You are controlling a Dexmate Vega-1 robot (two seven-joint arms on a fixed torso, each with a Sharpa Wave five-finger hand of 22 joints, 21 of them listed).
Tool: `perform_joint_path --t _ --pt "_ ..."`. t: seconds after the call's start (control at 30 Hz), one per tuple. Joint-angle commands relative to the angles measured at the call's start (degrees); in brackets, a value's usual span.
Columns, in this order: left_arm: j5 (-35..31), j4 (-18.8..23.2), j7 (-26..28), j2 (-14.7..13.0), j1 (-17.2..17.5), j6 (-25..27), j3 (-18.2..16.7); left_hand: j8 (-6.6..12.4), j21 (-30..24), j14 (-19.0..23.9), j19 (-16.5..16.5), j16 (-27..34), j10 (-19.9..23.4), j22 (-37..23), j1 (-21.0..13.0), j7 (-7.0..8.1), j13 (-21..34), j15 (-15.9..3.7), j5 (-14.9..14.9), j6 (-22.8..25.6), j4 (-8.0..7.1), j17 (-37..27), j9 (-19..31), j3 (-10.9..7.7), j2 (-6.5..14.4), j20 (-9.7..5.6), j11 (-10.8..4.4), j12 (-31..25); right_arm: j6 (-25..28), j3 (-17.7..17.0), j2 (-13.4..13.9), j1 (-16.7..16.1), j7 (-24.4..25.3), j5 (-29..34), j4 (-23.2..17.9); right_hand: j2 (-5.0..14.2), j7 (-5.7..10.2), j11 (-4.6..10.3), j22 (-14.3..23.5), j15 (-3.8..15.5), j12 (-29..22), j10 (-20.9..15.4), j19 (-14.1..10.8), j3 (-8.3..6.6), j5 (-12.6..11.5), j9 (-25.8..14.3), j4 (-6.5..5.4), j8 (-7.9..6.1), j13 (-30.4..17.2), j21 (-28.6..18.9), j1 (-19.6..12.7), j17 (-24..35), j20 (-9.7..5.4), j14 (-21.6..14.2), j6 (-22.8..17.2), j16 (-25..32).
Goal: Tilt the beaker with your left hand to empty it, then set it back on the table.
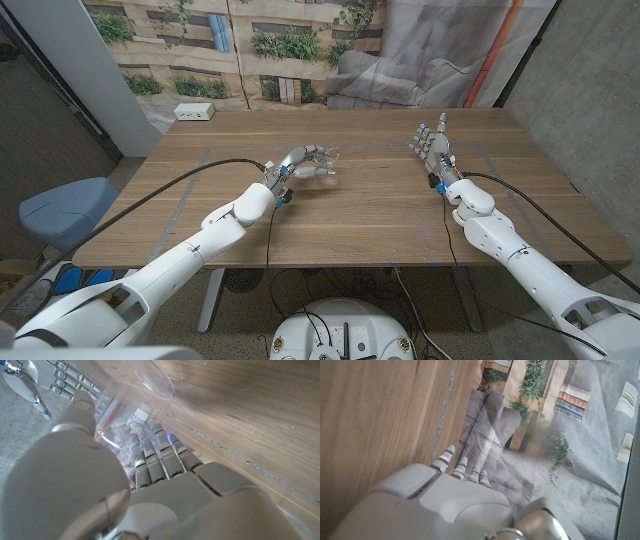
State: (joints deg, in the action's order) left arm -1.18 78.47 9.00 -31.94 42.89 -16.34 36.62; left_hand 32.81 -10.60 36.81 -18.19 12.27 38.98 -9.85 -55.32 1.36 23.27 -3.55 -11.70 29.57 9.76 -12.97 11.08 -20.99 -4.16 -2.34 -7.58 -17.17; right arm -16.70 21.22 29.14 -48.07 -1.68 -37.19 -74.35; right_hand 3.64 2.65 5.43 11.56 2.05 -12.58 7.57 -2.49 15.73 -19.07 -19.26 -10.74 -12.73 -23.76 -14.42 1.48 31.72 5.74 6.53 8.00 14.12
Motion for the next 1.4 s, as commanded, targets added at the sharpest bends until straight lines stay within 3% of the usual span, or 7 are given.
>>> perform_joint_path --t 0.03,0.23,0.47,0.8,1.07,1.2,1.4 --pt "-0.78 -2.01 0.06 0.49 -0.18 -0.85 0.92 -0.89 -0.03 -4.16 0.79 -1.89 4.08 -0.01 -1.1 5.13 -0.37 -9.08 -0.45 4.31 -0.29 1.08 0.3 -0.42 7.93 -3.81 -4.86 0.83 0.03 0.01 -0.01 0.03 0.01 0.0 -0.02 5.07 0.07 0.06 0.26 1.04 -0.35 0.22 -0.04 0.33 -0.33 -0.12 -0.06 -0.31 -0.3 -0.37 -0.23 0.09 0.31 0.2 0.4 0.18" --pt "-0.94 -2.17 -0.66 0.07 -0.03 -0.31 1.36 -2.66 0.63 -10.49 5.34 -2.35 2.65 0.01 1.11 5.94 -0.89 -8.04 -0.41 2.94 -0.61 2.11 0.38 0.5 7.73 -0.65 -5.27 2.29 0.06 0.01 0.0 -0.01 0.04 0.0 -0.09 5.07 0.09 0.09 0.26 1.09 -0.35 0.23 -0.06 0.33 -0.33 -0.12 -0.06 -0.3 -0.3 -0.38 -0.22 0.1 0.32 0.22 0.41 0.18" --pt "-1.1 -2.08 -0.25 0.02 0.23 0.69 1.43 -4.42 0.84 -15.36 11.49 -2.34 0.92 0.11 2.41 7.14 -1.55 -7.43 -0.47 2.56 -0.39 2.76 0.29 1.21 7.42 1.07 -5.32 3.6 0.05 0.01 0.0 -0.02 0.04 0.0 -0.09 5.07 0.14 0.12 0.26 1.1 -0.34 0.25 -0.02 0.33 -0.33 -0.12 -0.06 -0.3 -0.3 -0.36 -0.22 0.09 0.32 0.24 0.42 0.17" --pt "-1.73 -1.93 -0.02 -0.22 0.41 2.75 1.91 -5.77 0.72 -18.19 14.26 -2.3 0.27 0.12 3.46 7.07 -2.23 -6.23 -0.47 1.86 -0.49 2.9 0.16 1.54 7.25 1.92 -5.31 4.26 0.05 0.0 0.0 -0.01 0.03 -0.01 -0.08 5.07 0.08 0.15 0.25 0.95 -0.36 0.21 -0.05 0.33 -0.33 -0.12 -0.06 -0.28 -0.3 -0.37 -0.22 0.09 0.31 0.18 0.48 0.19" --pt "-1.05 -2.35 -0.7 -0.3 0.19 3.2 2.04 -6.8 0.49 -18.63 14.69 -2.1 -0.49 0.12 4.07 7.05 -2.59 -5.84 -0.46 0.73 -0.54 2.94 0.09 1.73 7.07 2.26 -5.26 4.67 0.08 0.0 0.02 -0.02 0.04 -0.01 -0.12 5.07 0.08 0.05 0.26 1.02 -0.34 0.26 -0.03 0.33 -0.33 -0.11 -0.06 -0.31 -0.3 -0.37 -0.22 0.09 0.32 0.23 0.39 0.17" --pt "-0.36 -2.66 -1.63 -0.3 -0.18 3.37 2.11 -8.95 0.33 -19.59 15.51 -1.94 -2.94 0.12 4.96 7.78 -3.2 -5.39 -0.49 -1.57 -0.55 2.92 -0.15 1.97 6.75 3.13 -5.22 5.52 0.08 -0.01 0.02 -0.02 0.05 -0.01 -0.13 5.07 0.15 0.06 0.26 1.08 -0.34 0.24 -0.04 0.33 -0.33 -0.11 -0.06 -0.3 -0.3 -0.37 -0.22 0.09 0.3 0.23 0.42 0.17" --pt "-0.26 -3.05 -2.26 -0.52 -0.68 3.37 2.3 -12.49 0.1 -20.9 16.47 -1.89 -6.8 0.1 6.42 7.6 -4.16 -4.7 -0.53 -4.95 -0.49 2.92 -0.38 2.34 6.06 3.59 -5.01 6.12 0.08 0.0 0.02 -0.01 0.04 -0.01 -0.12 5.06 0.15 0.05 0.26 1.04 -0.33 0.28 -0.05 0.33 -0.33 -0.12 -0.06 -0.33 -0.3 -0.37 -0.22 0.09 0.3 0.23 0.34 0.17"
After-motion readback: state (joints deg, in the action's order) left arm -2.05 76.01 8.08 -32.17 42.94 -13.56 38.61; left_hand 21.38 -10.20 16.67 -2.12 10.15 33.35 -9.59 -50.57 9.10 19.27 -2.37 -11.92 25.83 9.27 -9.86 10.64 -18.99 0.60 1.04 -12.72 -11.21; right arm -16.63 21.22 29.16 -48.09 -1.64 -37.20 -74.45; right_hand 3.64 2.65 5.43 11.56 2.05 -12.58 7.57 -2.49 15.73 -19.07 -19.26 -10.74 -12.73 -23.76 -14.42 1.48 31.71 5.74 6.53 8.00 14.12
